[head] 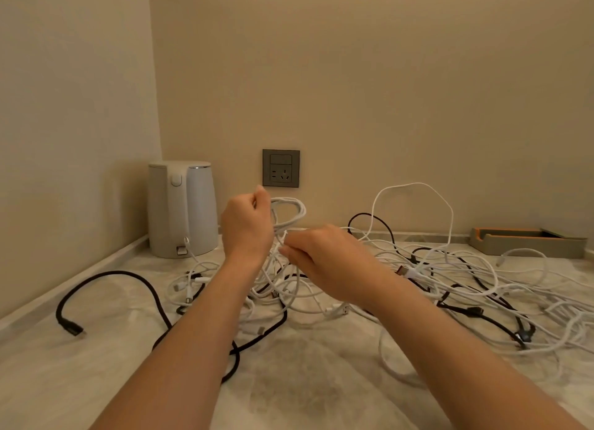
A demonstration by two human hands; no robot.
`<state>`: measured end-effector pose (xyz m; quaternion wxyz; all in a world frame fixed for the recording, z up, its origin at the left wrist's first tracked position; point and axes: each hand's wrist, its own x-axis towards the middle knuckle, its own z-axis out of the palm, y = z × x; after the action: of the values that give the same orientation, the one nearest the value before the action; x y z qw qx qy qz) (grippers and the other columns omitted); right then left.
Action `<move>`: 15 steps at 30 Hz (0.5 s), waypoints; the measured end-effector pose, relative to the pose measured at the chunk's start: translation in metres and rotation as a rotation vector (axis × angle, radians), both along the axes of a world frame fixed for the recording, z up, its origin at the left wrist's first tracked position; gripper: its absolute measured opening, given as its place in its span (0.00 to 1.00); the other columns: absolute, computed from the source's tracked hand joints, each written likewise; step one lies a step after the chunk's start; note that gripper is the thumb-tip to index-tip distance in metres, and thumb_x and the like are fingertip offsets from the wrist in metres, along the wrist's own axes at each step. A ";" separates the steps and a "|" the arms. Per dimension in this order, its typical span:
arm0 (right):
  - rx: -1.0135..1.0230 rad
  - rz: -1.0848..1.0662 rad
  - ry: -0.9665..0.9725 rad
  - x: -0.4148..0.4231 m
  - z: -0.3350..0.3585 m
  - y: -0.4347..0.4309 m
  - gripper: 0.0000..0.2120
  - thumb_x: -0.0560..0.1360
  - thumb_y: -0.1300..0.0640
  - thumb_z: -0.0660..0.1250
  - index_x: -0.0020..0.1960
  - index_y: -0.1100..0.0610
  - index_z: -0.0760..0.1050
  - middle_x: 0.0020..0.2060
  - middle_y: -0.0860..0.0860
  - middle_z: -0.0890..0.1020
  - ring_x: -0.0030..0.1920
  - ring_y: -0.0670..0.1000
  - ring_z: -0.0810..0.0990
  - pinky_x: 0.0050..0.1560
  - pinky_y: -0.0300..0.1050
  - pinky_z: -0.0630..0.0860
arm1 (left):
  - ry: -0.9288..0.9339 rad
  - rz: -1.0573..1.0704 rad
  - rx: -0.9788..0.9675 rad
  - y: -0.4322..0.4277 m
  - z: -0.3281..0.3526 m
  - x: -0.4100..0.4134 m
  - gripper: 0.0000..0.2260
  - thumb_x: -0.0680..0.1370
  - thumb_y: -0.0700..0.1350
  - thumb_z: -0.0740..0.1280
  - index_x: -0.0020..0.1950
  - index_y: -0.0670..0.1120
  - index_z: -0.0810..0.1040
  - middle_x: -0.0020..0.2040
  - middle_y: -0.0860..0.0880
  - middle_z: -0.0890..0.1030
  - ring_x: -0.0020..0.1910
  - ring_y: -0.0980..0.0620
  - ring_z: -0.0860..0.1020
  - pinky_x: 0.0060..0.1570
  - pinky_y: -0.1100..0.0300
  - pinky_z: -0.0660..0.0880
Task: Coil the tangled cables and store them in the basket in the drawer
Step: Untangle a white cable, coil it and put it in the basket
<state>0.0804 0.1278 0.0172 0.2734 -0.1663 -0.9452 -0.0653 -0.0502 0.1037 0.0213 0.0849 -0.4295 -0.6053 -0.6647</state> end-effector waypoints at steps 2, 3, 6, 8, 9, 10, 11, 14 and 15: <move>0.185 0.022 0.124 -0.001 -0.003 0.003 0.17 0.81 0.49 0.54 0.35 0.53 0.63 0.29 0.48 0.71 0.28 0.55 0.71 0.27 0.48 0.68 | 0.136 0.049 -0.008 -0.002 0.000 0.000 0.24 0.83 0.45 0.55 0.26 0.47 0.64 0.23 0.50 0.65 0.23 0.54 0.63 0.24 0.62 0.58; 0.272 0.021 0.185 0.001 -0.003 0.005 0.17 0.80 0.48 0.53 0.34 0.52 0.65 0.28 0.48 0.71 0.25 0.53 0.70 0.23 0.44 0.65 | 0.210 0.054 -0.025 -0.003 0.001 0.001 0.24 0.83 0.46 0.56 0.26 0.48 0.64 0.23 0.51 0.65 0.23 0.55 0.63 0.25 0.63 0.57; 0.375 -0.020 0.294 0.010 0.001 0.011 0.20 0.78 0.46 0.53 0.33 0.54 0.72 0.27 0.46 0.73 0.21 0.50 0.66 0.22 0.37 0.58 | 0.385 -0.030 -0.119 -0.002 0.003 0.001 0.24 0.83 0.47 0.56 0.26 0.48 0.63 0.23 0.51 0.64 0.24 0.55 0.63 0.27 0.60 0.58; 0.352 -0.016 0.310 0.012 0.002 0.013 0.21 0.78 0.44 0.54 0.34 0.54 0.74 0.28 0.45 0.73 0.22 0.48 0.65 0.22 0.36 0.56 | 0.431 -0.100 -0.174 0.000 0.003 -0.003 0.24 0.82 0.46 0.57 0.25 0.49 0.63 0.23 0.52 0.65 0.24 0.55 0.64 0.28 0.58 0.59; 0.336 -0.018 0.313 0.014 0.002 0.016 0.21 0.77 0.43 0.54 0.33 0.54 0.74 0.28 0.44 0.71 0.23 0.47 0.64 0.23 0.36 0.56 | 0.442 -0.141 -0.192 0.000 0.003 -0.004 0.24 0.82 0.46 0.57 0.25 0.49 0.64 0.23 0.52 0.66 0.24 0.55 0.64 0.28 0.58 0.59; 0.317 -0.026 0.315 0.015 0.003 0.017 0.22 0.76 0.41 0.54 0.33 0.53 0.73 0.27 0.43 0.70 0.23 0.46 0.64 0.23 0.36 0.57 | 0.450 -0.187 -0.211 0.001 0.004 -0.005 0.24 0.82 0.46 0.58 0.25 0.49 0.64 0.22 0.53 0.66 0.24 0.55 0.64 0.28 0.58 0.59; 0.287 -0.039 0.312 0.016 0.004 0.019 0.22 0.75 0.38 0.54 0.32 0.52 0.71 0.27 0.42 0.68 0.24 0.46 0.65 0.24 0.37 0.58 | 0.457 -0.232 -0.230 0.001 0.003 -0.006 0.24 0.82 0.45 0.58 0.25 0.49 0.64 0.22 0.53 0.65 0.24 0.55 0.63 0.28 0.58 0.59; 0.118 -0.089 0.307 0.021 0.010 0.021 0.25 0.68 0.29 0.53 0.32 0.50 0.68 0.25 0.41 0.66 0.26 0.43 0.66 0.28 0.40 0.63 | 0.459 -0.378 -0.286 0.003 0.003 -0.004 0.23 0.81 0.44 0.60 0.25 0.47 0.65 0.23 0.52 0.63 0.23 0.56 0.60 0.28 0.58 0.58; 0.046 -0.084 0.327 0.023 0.012 0.022 0.24 0.66 0.28 0.55 0.31 0.49 0.67 0.25 0.42 0.67 0.26 0.42 0.65 0.28 0.40 0.63 | 0.445 -0.444 -0.300 0.002 0.004 -0.004 0.22 0.81 0.44 0.60 0.26 0.46 0.65 0.22 0.52 0.62 0.22 0.57 0.59 0.27 0.59 0.58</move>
<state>0.1031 0.1497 0.0294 0.4244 -0.2078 -0.8785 -0.0706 -0.0541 0.1056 0.0255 0.0040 -0.6928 -0.5547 -0.4608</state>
